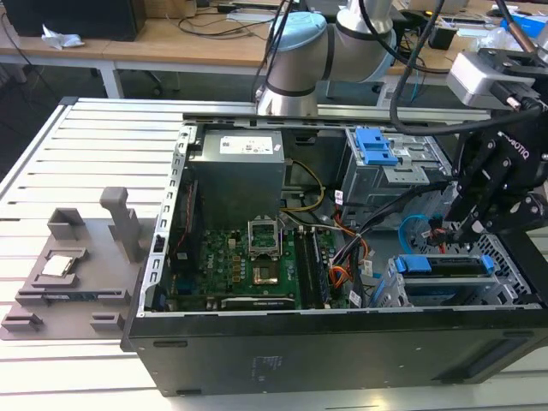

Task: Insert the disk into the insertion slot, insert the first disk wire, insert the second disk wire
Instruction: 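Insert the first disk wire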

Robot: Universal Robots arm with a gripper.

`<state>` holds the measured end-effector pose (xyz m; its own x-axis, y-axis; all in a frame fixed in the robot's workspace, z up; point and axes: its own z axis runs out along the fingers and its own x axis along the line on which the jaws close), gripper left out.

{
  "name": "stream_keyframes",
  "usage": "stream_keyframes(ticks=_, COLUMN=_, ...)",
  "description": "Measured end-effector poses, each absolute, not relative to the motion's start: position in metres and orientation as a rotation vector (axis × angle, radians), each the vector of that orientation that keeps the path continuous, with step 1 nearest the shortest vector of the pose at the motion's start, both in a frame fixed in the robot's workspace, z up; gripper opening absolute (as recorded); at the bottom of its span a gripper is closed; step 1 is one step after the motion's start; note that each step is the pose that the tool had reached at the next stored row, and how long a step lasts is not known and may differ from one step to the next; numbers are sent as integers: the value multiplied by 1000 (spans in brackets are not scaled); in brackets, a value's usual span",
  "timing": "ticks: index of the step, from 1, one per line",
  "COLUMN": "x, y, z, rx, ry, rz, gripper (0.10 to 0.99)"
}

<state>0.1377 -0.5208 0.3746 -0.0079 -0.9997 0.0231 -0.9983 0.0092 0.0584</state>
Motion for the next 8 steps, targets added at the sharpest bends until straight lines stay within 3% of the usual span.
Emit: stream_keyframes(ticks=8, x=145, y=-520, z=363, rx=2168, ry=-2187, rz=-45, gripper=361)
